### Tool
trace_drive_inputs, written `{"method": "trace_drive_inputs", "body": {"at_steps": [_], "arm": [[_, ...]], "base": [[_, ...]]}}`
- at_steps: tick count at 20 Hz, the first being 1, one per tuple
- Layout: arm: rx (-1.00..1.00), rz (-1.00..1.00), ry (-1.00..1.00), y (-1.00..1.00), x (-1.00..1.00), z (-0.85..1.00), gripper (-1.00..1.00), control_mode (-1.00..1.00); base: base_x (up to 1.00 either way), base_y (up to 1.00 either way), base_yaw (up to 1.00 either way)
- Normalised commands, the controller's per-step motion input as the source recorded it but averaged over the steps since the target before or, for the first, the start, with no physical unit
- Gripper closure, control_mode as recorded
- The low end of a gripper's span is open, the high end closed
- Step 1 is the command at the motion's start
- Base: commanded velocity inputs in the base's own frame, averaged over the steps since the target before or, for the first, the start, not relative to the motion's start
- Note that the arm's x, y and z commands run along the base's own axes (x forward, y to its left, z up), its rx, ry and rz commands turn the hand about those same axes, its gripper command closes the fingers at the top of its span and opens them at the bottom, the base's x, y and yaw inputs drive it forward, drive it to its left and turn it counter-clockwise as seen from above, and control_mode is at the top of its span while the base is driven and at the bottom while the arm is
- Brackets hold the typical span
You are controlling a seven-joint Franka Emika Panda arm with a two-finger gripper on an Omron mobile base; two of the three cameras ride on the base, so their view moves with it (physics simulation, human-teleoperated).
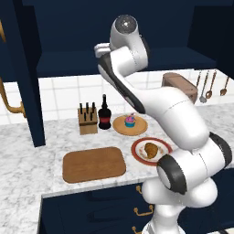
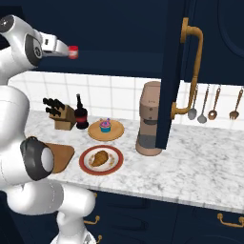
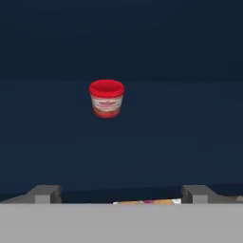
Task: From the different types of pastries on the counter, select a croissant and place it on the cutting board. Then retrieve a jar of jam from the cabinet and place it alongside the croissant on the cutting board.
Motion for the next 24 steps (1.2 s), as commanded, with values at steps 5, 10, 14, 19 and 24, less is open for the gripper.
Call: {"method": "trace_drive_inputs", "body": {"at_steps": [5,10,14,19,24], "arm": [[0.0,0.0,-0.02,-0.13,0.52,-0.22,-1.0,-1.0],[0.01,0.0,-0.02,0.0,0.51,-0.22,-1.0,-1.0],[0.06,0.0,0.0,0.0,0.73,0.0,-1.0,-1.0],[0.06,0.0,0.0,0.0,0.62,0.0,-1.0,-1.0],[0.07,0.0,0.03,0.06,0.53,0.0,-1.0,-1.0]], "base": [[0.0,0.0,0.0],[0.0,0.0,0.0],[0.0,0.0,0.0],[0.0,0.0,0.0],[0.0,0.0,0.0]]}}
